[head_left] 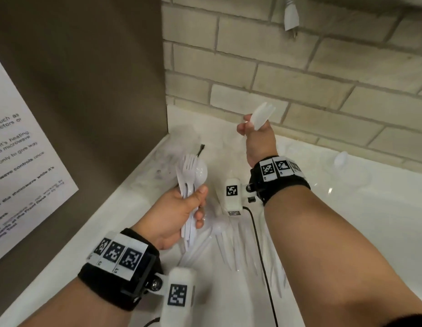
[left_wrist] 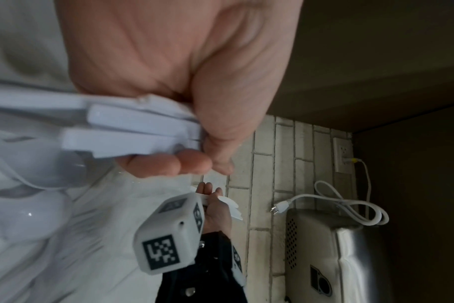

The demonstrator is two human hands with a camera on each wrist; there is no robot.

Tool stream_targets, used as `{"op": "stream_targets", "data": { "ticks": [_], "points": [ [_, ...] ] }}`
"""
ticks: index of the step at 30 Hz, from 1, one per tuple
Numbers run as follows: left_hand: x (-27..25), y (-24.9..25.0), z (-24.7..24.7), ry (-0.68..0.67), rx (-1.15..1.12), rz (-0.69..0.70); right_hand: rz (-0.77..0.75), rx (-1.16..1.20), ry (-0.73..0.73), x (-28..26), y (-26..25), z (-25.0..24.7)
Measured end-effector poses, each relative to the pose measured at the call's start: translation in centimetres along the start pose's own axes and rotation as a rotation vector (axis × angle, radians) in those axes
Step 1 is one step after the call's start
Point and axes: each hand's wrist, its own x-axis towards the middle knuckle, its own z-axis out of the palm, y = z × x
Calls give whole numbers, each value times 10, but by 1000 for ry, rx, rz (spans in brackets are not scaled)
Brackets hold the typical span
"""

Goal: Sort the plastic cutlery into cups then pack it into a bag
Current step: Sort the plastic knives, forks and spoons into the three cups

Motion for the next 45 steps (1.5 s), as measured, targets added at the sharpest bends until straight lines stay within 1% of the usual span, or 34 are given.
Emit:
{"op": "stream_targets", "data": {
  "ticks": [2,5,9,12,14,15,16,19,20,21,23,25,28,31,35,42,45],
  "points": [
    [4,-2,-3,3,-4,-5,56,-30,-4,11,8,4],
    [9,-6,-2,23,3,-18,44,-224,4,14,6,6],
    [9,-6,8,28,-10,-33,60,-249,4,5,-2,-2],
    [3,-4,17,4,6,-32,-40,-325,27,-6,-22,-17],
    [0,-2,24,-33,21,-30,-105,-318,6,-19,-44,-27],
    [-1,-1,29,-54,35,-29,-116,-314,-40,-28,-56,-33],
    [-1,0,34,-74,45,-26,-108,-321,-128,-36,-68,-38],
    [2,6,52,-131,31,-21,11,-436,-503,-63,-99,-54],
    [4,9,58,-151,18,-25,36,-499,-591,-69,-106,-58],
    [5,12,65,-174,12,-32,41,-552,-648,-74,-111,-62],
    [6,19,75,-235,48,-44,7,-619,-698,-81,-116,-70],
    [4,25,83,-308,99,-49,-51,-652,-691,-88,-116,-76],
    [-3,26,89,-402,108,-64,-123,-598,-594,-100,-112,-86],
    [-10,20,91,-443,94,-59,-141,-536,-512,-111,-107,-92],
    [-11,15,90,-454,100,-37,-106,-404,-439,-116,-102,-96],
    [1,18,89,-458,-28,-46,-78,-184,-427,-107,-103,-93],
    [9,20,90,-417,-46,-50,-91,-203,-419,-98,-103,-92]
  ]
}}
